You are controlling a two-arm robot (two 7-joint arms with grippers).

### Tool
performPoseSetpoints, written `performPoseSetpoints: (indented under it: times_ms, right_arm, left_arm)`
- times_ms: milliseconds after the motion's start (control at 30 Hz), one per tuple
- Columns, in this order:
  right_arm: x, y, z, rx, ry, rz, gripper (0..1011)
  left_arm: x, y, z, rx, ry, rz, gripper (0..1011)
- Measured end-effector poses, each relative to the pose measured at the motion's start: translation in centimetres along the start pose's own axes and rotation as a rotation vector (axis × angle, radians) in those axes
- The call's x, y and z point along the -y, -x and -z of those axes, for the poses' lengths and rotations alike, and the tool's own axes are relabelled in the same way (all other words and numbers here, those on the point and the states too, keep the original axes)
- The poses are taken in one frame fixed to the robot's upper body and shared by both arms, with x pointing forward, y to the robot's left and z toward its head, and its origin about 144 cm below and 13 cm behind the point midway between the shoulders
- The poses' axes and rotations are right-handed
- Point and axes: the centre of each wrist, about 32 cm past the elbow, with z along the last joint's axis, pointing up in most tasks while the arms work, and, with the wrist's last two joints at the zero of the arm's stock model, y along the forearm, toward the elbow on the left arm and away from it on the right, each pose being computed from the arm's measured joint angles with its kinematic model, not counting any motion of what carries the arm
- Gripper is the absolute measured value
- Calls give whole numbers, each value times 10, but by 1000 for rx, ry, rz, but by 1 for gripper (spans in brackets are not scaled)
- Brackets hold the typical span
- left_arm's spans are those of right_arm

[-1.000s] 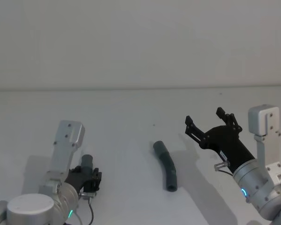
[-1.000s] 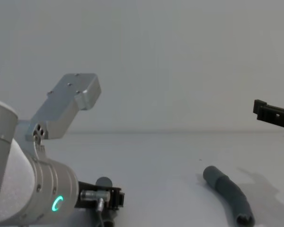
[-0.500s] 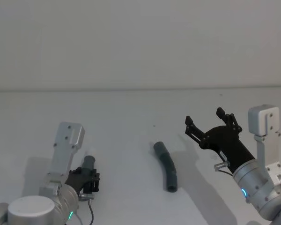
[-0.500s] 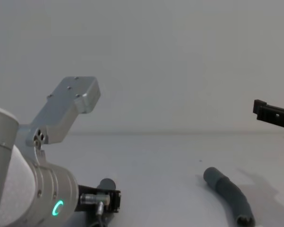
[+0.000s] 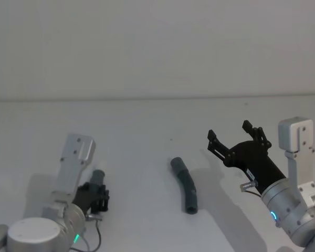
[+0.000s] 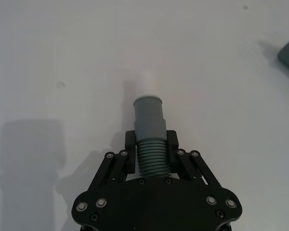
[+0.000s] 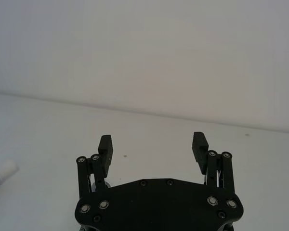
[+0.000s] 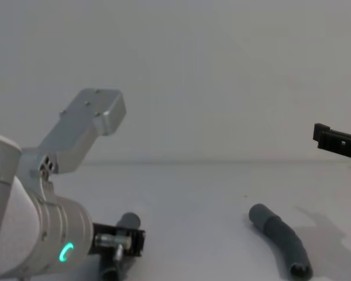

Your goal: Use both hands to pick up one end of the pipe from the table, align the ends, and insert them.

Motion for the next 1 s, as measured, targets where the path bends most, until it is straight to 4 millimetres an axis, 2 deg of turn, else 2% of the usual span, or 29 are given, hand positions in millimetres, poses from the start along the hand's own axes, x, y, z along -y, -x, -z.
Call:
performPoseSetpoints:
  times_ms: [567,1000]
  right_arm:
    - [0,0,0,0,0,0,1003]
    - [0,0,-5,9,14,-3,1003]
  left_arm:
    - [-12,-20,-17,105,143,-34,335]
    - [-14,-61,-19,179,247,66,335]
